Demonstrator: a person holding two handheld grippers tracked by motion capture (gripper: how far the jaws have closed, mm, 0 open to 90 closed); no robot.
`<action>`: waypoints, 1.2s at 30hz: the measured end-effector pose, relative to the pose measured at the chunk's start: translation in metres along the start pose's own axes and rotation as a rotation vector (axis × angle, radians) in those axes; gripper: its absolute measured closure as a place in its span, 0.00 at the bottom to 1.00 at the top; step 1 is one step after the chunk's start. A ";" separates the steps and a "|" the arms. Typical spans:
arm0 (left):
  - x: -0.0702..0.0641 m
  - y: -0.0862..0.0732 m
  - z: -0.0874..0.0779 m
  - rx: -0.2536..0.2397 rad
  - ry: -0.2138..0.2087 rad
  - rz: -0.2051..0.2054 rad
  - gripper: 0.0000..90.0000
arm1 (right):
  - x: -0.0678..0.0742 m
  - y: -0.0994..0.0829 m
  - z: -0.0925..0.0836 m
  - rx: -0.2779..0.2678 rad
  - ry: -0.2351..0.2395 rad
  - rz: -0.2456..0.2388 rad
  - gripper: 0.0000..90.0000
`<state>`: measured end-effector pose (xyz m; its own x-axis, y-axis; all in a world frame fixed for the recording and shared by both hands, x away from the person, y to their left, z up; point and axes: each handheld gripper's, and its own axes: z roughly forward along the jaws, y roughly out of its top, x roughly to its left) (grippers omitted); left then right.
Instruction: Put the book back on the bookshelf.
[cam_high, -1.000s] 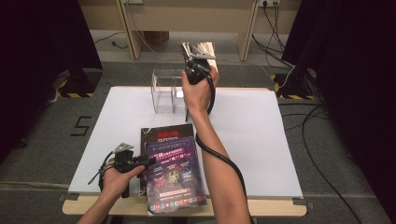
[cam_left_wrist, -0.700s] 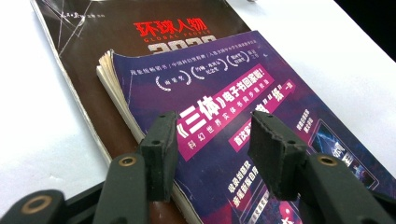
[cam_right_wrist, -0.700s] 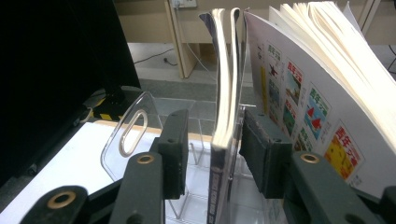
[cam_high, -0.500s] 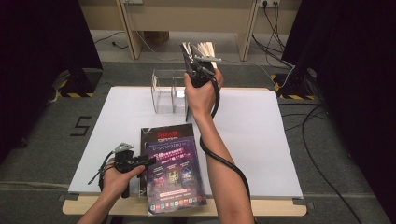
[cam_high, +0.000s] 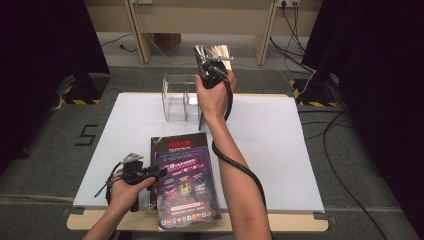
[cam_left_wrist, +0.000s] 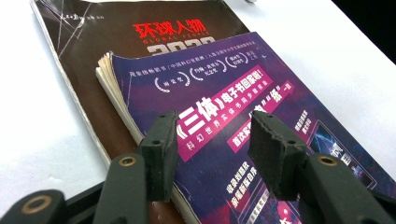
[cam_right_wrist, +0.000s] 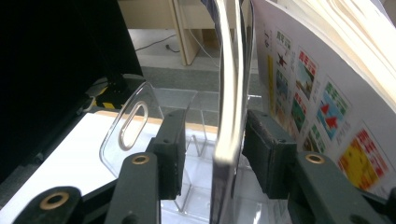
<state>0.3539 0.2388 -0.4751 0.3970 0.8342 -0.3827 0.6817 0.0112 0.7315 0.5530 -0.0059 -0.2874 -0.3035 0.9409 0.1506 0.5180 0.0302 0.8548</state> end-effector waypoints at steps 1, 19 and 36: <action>0.000 0.000 0.000 -0.002 -0.002 -0.001 0.57 | 0.000 0.001 0.002 0.005 -0.004 -0.001 0.67; 0.002 0.000 0.000 -0.001 0.000 -0.002 0.57 | 0.001 0.004 0.021 0.024 -0.119 0.016 0.94; 0.003 -0.001 0.001 0.002 0.003 -0.004 0.57 | 0.003 -0.004 0.024 -0.045 -0.149 0.011 0.89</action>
<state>0.3554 0.2412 -0.4774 0.3921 0.8360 -0.3838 0.6844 0.0137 0.7290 0.5692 0.0053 -0.3028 -0.1742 0.9808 0.0875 0.4832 0.0077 0.8755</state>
